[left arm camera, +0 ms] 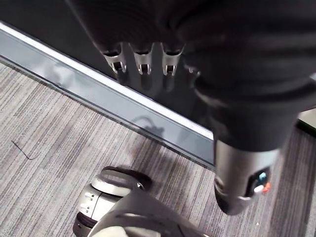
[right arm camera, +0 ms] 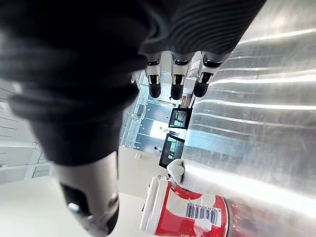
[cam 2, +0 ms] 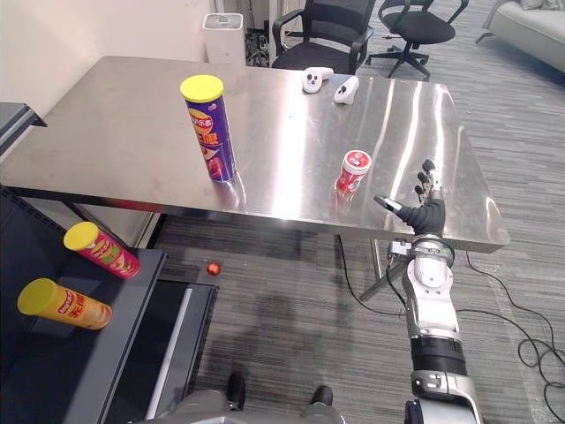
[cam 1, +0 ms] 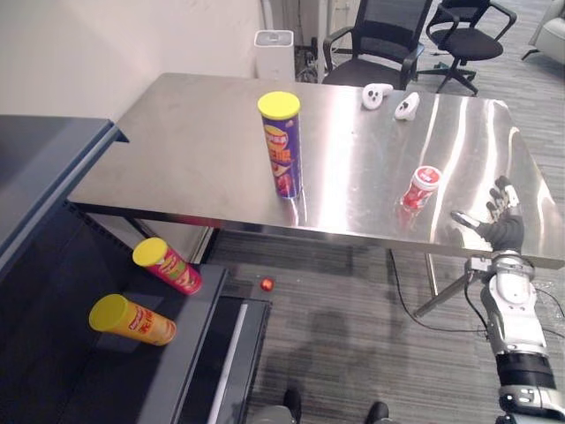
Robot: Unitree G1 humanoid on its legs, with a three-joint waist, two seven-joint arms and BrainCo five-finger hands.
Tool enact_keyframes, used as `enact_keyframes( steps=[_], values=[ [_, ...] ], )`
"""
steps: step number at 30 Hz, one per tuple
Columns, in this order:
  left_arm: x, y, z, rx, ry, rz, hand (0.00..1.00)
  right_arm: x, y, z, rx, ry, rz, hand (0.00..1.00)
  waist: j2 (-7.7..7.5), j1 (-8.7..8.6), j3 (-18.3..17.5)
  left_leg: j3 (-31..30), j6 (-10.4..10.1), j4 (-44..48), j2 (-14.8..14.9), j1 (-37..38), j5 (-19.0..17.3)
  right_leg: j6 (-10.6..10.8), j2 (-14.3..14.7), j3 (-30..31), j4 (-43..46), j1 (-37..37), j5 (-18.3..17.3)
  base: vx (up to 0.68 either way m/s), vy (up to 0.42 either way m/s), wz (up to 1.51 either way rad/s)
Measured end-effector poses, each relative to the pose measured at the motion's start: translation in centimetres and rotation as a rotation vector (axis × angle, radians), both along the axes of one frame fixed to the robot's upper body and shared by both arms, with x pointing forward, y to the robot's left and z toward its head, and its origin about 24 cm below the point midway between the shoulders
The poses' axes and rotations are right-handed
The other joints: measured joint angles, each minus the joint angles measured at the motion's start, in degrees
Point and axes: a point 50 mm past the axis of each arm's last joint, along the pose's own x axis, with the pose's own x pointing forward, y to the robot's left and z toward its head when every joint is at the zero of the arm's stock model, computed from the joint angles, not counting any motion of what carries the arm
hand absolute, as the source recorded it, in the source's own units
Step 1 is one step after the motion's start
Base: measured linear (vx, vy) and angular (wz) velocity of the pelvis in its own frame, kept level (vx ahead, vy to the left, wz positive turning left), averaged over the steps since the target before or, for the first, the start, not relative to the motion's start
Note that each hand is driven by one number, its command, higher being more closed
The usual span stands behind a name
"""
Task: Put the gum and the chips on the shelf.
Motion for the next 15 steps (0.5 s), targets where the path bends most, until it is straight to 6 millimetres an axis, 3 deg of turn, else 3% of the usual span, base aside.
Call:
enact_keyframes(
  steps=[7,15],
  values=[
    [-0.1,0.0,0.0,-0.001,0.007,0.002,0.00,0.6,0.3,-0.7,0.035,0.022,-0.014,0.00,-0.28,0.88,0.15,-0.58,0.18,-0.42,-0.21,0.00,0.48,0.01,-0.08,-0.25,0.05,0.02,0.04,-0.01,-0.004,0.03],
    [-0.4,0.0,0.0,-0.002,0.015,0.006,0.00,1.3,0.4,-0.1,0.047,0.004,-0.034,0.00,-0.75,1.06,0.46,-1.35,0.13,-2.01,-0.62,0.01,1.87,0.00,-0.13,-0.90,0.05,-0.17,0.04,-0.01,-0.003,0.05]
  ],
)
